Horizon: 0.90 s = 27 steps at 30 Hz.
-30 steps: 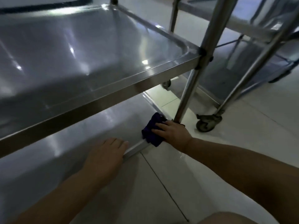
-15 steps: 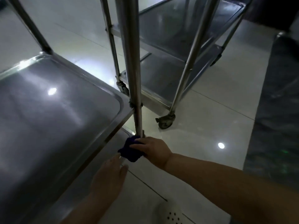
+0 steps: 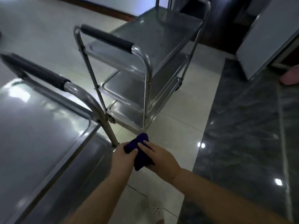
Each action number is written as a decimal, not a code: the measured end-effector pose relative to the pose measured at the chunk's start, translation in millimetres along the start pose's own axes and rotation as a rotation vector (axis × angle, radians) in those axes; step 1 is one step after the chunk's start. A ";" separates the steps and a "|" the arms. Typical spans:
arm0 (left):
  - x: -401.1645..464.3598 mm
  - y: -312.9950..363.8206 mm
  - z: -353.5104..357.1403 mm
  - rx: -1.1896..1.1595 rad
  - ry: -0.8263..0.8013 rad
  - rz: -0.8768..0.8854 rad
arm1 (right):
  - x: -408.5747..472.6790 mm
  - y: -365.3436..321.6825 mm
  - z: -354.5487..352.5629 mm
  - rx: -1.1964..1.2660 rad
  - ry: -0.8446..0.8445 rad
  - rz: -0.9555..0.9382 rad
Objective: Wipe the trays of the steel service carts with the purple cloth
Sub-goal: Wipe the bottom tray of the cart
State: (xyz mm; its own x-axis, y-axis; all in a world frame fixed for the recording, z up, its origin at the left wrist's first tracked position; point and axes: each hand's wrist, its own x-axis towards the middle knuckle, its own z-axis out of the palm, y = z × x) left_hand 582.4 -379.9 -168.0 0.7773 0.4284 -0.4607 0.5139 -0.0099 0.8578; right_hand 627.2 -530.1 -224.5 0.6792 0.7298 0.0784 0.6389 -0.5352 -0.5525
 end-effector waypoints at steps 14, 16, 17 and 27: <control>-40.7 219.2 78.3 0.394 -0.216 0.358 | 33.7 47.9 -275.5 -0.057 -0.057 0.078; -33.7 241.0 94.7 0.360 -0.192 0.365 | 53.2 69.7 -299.9 -0.050 -0.043 0.078; -30.2 251.0 102.3 0.335 -0.165 0.365 | 62.2 80.6 -310.5 -0.041 -0.036 0.107; 32.6 296.2 127.7 0.292 0.230 0.361 | 161.2 124.8 -378.0 0.071 -0.071 0.172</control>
State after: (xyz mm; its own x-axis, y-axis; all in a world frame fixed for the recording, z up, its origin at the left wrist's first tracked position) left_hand 806.3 -484.3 41.9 0.8407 0.5384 -0.0570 0.3333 -0.4316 0.8382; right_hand 953.0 -640.0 32.8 0.7474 0.6595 -0.0800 0.4865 -0.6253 -0.6102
